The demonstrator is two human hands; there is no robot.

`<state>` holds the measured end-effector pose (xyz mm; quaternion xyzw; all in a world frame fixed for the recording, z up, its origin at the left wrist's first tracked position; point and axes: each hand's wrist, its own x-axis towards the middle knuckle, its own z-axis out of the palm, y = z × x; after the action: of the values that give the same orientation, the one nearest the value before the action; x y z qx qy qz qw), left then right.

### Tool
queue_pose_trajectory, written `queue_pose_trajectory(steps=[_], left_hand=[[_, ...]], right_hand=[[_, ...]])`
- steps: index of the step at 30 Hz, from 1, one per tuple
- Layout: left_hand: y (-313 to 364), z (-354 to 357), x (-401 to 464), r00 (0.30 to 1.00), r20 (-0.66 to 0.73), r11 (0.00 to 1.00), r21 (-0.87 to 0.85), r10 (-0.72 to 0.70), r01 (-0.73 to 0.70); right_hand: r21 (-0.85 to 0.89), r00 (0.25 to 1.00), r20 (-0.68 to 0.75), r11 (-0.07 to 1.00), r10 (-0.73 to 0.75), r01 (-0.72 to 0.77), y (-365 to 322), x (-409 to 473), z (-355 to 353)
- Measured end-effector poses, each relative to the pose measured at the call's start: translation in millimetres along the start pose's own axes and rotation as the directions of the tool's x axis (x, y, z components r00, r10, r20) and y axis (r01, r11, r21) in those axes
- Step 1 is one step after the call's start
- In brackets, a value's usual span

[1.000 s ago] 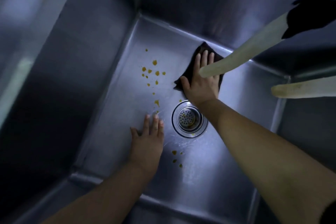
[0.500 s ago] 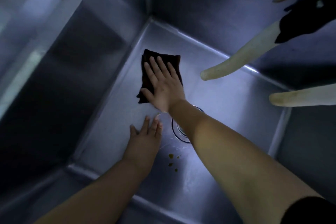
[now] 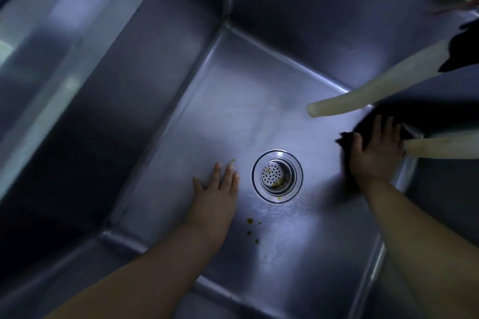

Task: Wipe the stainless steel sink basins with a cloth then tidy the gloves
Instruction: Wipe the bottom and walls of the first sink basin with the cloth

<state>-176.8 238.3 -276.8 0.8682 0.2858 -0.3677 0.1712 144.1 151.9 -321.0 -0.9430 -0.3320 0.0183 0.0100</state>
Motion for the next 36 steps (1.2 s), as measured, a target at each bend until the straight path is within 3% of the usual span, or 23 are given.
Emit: queue_pose_trajectory(steps=[2, 4, 6, 8, 11, 14, 16, 19, 25, 28, 30, 32, 36], left_hand=[[0.8, 0.2, 1.4, 1.0, -0.005, 1.0, -0.014, 0.002, -0.002], [0.7, 1.5, 3.6, 1.0, -0.014, 0.999, -0.034, 0.008, -0.008], [-0.6, 5.5, 6.4, 0.999, -0.029, 0.998, -0.053, 0.017, -0.019], [-1.8, 9.8, 8.8, 0.999, -0.044, 0.997, -0.071, 0.024, -0.027], [-1.8, 15.5, 11.7, 0.998, -0.063, 0.993, -0.114, 0.027, -0.034], [-0.9, 19.1, 12.8, 0.996, -0.091, 0.991, -0.133, 0.015, -0.028], [-0.2, 20.6, 12.8, 0.995, -0.101, 0.99, -0.139, 0.005, -0.019], [-0.1, 20.0, 13.1, 0.995, -0.095, 0.991, -0.134, 0.009, -0.022], [-5.5, 11.9, 9.7, 0.998, -0.058, 0.996, -0.082, 0.028, -0.033], [-6.4, 1.7, 1.6, 0.999, -0.013, 0.999, -0.008, 0.046, -0.047], [-9.6, -6.3, -4.3, 0.998, 0.016, 0.998, 0.024, 0.058, -0.058], [-17.3, -15.9, -13.2, 0.996, 0.014, 0.996, 0.024, 0.09, -0.09], [-31.0, -36.0, -48.2, 0.982, -0.103, 0.983, 0.105, 0.161, -0.15]], right_hand=[[-0.006, 0.971, 0.018, 0.972, 0.237, -0.237, -4.7, 0.2, 1.6], [0.029, 0.897, 0.049, 0.897, 0.439, -0.44, -37.9, 5.2, 1.6], [0.037, 0.848, 0.054, 0.848, 0.527, -0.529, -89.8, 14.9, -7.5], [0.019, 0.853, -0.003, 0.852, 0.523, -0.522, -136.1, 22.7, -7.9], [0.074, 0.926, 0.123, 0.928, 0.356, -0.366, -202.0, 28.3, 13.5], [0.055, 0.985, 0.092, 0.987, 0.143, -0.149, -260.4, 30.5, 21.0], [0.075, 0.992, 0.068, 0.992, -0.103, 0.098, -292.7, 29.2, 21.8], [0.064, 0.886, 0.087, 0.89, -0.455, 0.451, -316.3, 28.1, 23.4], [0.054, 0.695, 0.136, 0.706, -0.706, 0.706, -288.8, -5.7, 20.0], [0.028, 0.587, 0.205, 0.604, -0.784, 0.797, -258.9, -21.3, 15.4], [0.015, 0.568, 0.23, 0.587, -0.79, 0.81, -231.6, -20.0, 10.9], [0.008, 0.635, 0.225, 0.653, -0.739, 0.758, -198.5, -17.7, 6.9], [0.041, 0.854, 0.163, 0.868, -0.495, 0.496, -130.9, -18.0, -1.6]])
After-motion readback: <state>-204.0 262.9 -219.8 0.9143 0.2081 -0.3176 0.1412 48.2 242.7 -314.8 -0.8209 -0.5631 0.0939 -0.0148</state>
